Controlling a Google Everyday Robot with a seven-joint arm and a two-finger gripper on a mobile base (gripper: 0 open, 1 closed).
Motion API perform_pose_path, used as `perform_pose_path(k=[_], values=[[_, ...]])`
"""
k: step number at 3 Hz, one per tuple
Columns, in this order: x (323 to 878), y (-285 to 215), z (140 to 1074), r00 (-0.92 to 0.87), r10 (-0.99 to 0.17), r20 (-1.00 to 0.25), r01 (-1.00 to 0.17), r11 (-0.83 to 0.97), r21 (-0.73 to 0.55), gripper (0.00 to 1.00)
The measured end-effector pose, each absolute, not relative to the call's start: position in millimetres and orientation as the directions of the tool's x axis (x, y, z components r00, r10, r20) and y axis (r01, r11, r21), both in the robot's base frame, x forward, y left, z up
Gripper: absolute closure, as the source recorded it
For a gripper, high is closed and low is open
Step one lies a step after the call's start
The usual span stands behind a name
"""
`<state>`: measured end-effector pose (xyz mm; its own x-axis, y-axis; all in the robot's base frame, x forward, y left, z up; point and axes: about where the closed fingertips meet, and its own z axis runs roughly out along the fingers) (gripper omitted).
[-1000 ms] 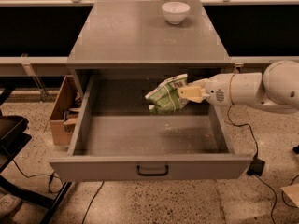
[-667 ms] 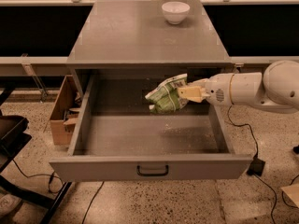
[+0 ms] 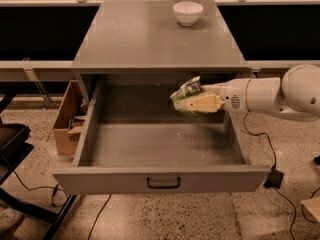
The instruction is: Place green jalapeno chip bag into top drawer
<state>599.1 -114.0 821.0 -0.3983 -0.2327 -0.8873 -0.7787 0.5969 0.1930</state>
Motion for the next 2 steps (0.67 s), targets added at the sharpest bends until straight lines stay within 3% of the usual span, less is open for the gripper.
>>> perform_pose_path(k=[2], values=[[599.2,-108.6,828.3,-0.383,-0.243,-0.891,-0.793,0.581,0.182,0.00]])
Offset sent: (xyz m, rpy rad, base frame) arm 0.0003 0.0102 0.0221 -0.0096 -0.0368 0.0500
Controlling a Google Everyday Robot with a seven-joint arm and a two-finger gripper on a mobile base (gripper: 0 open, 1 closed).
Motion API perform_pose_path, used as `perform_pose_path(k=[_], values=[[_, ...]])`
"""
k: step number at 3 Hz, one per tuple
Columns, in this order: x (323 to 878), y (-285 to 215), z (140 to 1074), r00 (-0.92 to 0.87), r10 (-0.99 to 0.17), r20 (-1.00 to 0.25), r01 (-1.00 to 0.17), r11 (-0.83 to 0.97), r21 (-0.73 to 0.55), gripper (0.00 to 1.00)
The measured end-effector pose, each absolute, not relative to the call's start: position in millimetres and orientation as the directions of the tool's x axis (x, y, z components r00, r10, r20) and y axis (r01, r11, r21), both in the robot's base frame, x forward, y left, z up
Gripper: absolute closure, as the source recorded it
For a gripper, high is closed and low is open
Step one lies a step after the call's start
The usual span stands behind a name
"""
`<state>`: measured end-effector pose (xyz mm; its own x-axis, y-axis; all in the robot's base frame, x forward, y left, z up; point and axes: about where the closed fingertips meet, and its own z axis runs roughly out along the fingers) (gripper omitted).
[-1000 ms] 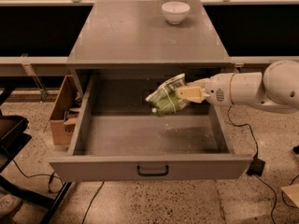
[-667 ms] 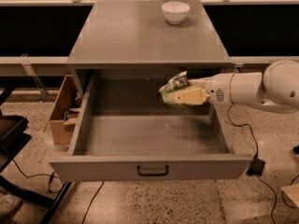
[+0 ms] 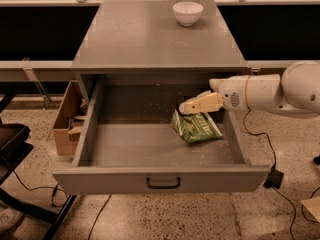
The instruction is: Place green jalapeno chip bag into top drawer
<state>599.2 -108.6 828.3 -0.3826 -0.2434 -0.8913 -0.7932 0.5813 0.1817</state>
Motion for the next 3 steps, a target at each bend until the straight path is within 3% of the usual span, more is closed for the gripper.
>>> perform_pose_path(k=[2,3], values=[[594,-112,889,-0.339,-0.351,-0.873,-0.845,0.522,0.118,0.00],[572,-157,924,-0.358,-0.447,-0.820,-0.793,0.609,0.015,0.00]])
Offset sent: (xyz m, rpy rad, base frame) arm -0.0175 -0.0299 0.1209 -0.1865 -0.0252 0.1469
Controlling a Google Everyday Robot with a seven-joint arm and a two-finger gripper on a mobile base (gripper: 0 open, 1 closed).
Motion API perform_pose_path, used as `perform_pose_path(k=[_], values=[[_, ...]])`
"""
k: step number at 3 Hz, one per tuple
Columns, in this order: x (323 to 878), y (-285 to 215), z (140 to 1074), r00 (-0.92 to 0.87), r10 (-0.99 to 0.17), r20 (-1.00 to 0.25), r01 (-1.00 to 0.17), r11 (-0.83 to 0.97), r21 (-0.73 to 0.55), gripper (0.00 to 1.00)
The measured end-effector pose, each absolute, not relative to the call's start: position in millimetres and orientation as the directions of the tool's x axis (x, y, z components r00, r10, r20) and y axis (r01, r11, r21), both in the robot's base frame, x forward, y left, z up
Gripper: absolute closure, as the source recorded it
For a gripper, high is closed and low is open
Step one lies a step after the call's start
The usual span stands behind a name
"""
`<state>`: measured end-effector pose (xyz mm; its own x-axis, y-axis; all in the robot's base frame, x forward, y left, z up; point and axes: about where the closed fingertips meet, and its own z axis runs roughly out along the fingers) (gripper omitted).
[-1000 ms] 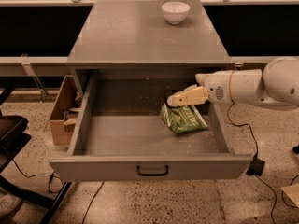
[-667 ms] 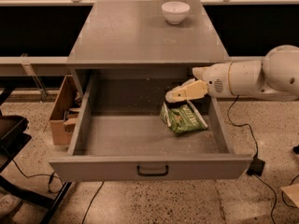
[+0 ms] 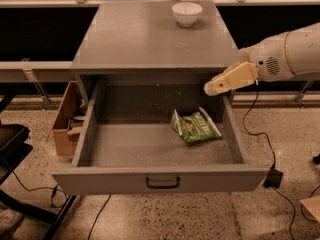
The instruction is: Place green jalapeno chip bag into top drawer
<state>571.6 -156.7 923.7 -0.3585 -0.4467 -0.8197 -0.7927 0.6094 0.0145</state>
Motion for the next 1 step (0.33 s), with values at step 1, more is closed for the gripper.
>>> perform_pose_path(k=[1], values=[[542.3,-209.6,951.3,-0.391,-0.536,-0.748,-0.620,0.754,-0.216,0.00]])
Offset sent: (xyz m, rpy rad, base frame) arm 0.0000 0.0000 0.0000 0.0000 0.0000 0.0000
